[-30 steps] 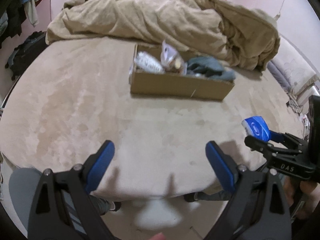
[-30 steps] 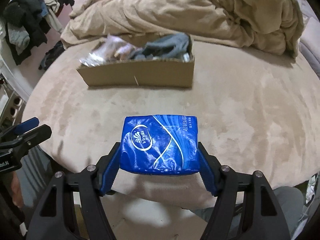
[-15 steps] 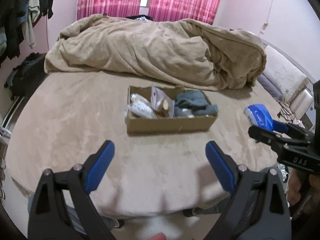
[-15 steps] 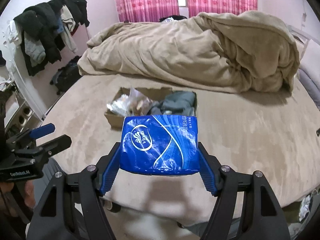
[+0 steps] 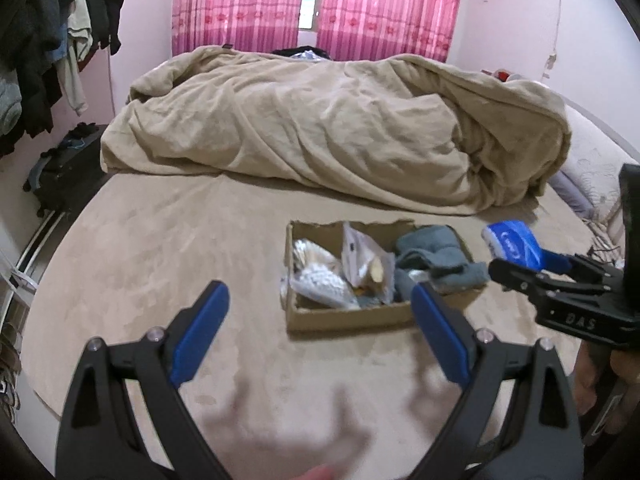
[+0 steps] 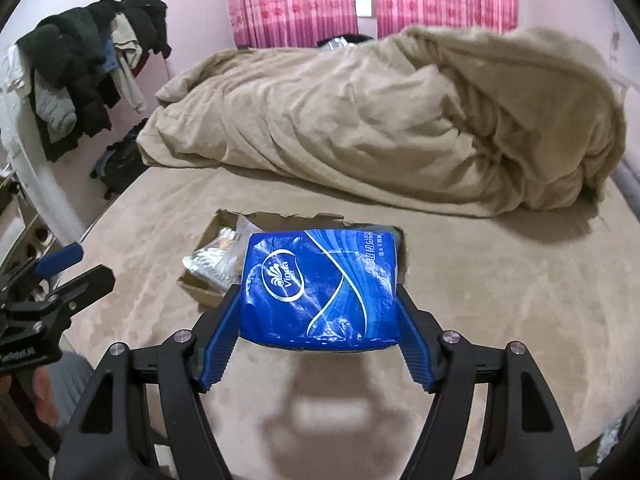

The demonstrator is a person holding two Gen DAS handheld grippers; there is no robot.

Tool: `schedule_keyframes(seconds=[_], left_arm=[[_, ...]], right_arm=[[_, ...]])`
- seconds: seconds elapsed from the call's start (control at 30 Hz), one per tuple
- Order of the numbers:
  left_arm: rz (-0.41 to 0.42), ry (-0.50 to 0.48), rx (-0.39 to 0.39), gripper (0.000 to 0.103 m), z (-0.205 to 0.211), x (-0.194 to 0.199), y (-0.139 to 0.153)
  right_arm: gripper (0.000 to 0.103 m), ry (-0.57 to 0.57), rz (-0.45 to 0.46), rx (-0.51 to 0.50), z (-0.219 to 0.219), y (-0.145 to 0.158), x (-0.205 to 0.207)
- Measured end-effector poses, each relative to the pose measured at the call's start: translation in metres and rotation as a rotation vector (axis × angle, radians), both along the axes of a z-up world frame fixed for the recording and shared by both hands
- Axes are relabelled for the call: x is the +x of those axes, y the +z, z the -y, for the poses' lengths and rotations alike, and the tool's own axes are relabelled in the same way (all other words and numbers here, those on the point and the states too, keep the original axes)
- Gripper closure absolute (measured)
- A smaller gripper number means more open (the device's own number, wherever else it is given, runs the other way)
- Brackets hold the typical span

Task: Organize objects
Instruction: 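Carry the blue tissue pack over the box and release it inside with right tool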

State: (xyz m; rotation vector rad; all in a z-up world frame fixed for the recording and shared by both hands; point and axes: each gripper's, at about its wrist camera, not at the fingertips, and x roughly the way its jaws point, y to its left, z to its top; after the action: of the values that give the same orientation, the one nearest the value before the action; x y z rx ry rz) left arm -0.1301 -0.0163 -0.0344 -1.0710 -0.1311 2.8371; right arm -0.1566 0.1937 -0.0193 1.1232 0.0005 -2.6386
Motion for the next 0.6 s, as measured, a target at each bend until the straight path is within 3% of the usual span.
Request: schedule_keyframes(seconds=[0.33, 0.6], left_arm=[[0.039, 0.035, -0.045, 0.009, -0.013, -0.046, -0.038], [0.102, 0.051, -0.05, 0.009, -0.01, -0.064, -0.077]], right_arm=[[0.029, -0.03, 0.069, 0.008, 0.015, -0.053, -0.061], [0.028, -0.032, 0.076, 0.045, 0.028, -0.088, -0.077]])
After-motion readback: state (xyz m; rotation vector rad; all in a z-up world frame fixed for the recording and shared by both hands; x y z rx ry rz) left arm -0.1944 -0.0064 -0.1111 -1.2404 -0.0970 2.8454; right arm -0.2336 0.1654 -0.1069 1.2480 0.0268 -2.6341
